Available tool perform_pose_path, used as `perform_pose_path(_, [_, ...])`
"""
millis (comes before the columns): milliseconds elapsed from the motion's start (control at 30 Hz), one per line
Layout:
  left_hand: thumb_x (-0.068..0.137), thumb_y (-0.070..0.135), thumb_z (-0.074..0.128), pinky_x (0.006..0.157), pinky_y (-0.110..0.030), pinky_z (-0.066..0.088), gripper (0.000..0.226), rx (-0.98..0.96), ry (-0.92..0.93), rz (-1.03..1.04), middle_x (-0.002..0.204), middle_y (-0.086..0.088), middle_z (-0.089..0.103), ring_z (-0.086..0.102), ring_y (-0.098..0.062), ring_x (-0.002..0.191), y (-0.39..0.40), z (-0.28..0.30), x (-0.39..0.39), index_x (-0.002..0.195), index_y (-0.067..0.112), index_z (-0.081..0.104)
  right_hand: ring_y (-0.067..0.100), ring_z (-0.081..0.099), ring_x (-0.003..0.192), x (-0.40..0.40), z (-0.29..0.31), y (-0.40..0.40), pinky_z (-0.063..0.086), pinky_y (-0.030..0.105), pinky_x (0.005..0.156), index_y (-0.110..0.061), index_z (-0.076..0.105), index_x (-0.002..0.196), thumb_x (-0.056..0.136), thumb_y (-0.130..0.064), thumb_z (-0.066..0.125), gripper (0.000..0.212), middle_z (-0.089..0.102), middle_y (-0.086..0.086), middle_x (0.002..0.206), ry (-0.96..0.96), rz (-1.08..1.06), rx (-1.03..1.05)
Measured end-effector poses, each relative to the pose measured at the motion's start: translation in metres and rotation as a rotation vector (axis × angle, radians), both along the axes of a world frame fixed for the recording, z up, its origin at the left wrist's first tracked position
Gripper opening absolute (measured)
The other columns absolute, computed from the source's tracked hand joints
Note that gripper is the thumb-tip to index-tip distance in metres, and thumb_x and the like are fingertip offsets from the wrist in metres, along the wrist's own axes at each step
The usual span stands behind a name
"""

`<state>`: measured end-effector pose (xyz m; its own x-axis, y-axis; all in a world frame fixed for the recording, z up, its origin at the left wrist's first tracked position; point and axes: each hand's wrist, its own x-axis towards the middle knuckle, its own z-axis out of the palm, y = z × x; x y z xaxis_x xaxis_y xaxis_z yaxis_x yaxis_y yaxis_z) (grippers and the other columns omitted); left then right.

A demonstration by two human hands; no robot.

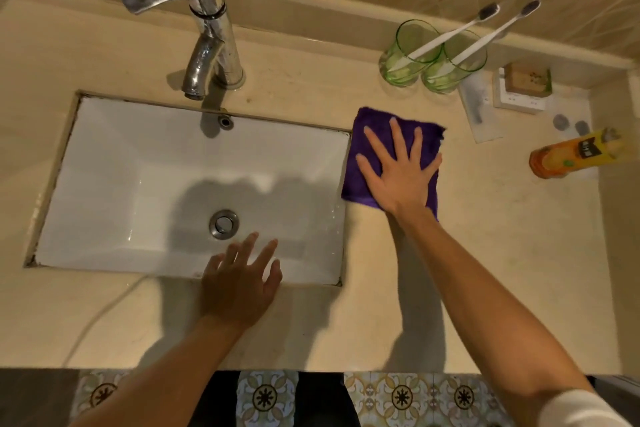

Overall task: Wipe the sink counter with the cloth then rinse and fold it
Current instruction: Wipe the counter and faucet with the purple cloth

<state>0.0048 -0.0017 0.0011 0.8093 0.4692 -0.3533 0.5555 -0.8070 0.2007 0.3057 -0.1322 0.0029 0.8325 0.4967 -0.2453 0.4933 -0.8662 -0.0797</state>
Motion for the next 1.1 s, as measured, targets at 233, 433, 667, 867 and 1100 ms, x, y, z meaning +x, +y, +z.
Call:
perform_pose_path(233, [0.095,0.048,0.04,0.082,-0.042,0.054,0.048,0.02,-0.008,-0.014,0.135,-0.006,0.067,0.067,-0.026,0.113,0.0,0.0,0.0,0.13,0.031,0.068,0.03,-0.011,0.156,0.046,0.004,0.026,-0.005,0.076,0.113,-0.064,0.005,0.151,0.093,-0.081,0.013,0.061,-0.005,-0.016,0.169,0.01,0.001,0.044])
perform_pose_path(433, [0.096,0.05,0.037,0.082,-0.042,0.054,0.049,0.036,0.003,-0.002,0.134,-0.003,0.067,0.068,-0.026,0.113,0.0,0.0,-0.001,0.13,0.033,0.068,0.031,-0.01,0.156,0.043,0.002,0.023,-0.005,0.076,0.114,-0.061,0.006,0.152,0.093,-0.079,0.011,0.062,-0.004,-0.014,0.17,-0.021,0.02,0.047])
perform_pose_path(667, [0.095,0.05,0.034,0.084,-0.042,0.052,0.052,0.049,0.006,-0.001,0.132,-0.004,0.068,0.067,-0.029,0.111,-0.002,0.004,-0.001,0.129,0.032,0.069,0.033,-0.01,0.156,-0.012,0.003,-0.021,-0.006,0.075,0.115,-0.058,0.009,0.154,0.097,-0.074,0.017,0.059,-0.004,-0.012,0.17,-0.011,0.067,0.065])
perform_pose_path(867, [0.093,0.052,0.032,0.086,-0.044,0.05,0.054,0.045,0.0,0.009,0.131,-0.004,0.069,0.067,-0.03,0.112,-0.004,0.003,-0.003,0.126,0.032,0.07,0.036,-0.006,0.156,-0.096,0.003,-0.088,0.001,0.075,0.115,-0.052,0.015,0.156,0.099,-0.071,0.024,0.06,0.001,-0.007,0.171,-0.02,0.131,0.04])
perform_pose_path(1100, [0.093,0.053,0.03,0.089,-0.046,0.05,0.056,0.03,-0.011,0.015,0.132,-0.005,0.068,0.066,-0.031,0.115,-0.003,0.003,-0.002,0.127,0.032,0.069,0.042,0.007,0.155,-0.208,0.007,-0.159,0.013,0.078,0.111,-0.051,0.03,0.153,0.093,-0.065,0.046,0.063,0.013,-0.001,0.17,-0.036,0.172,0.008])
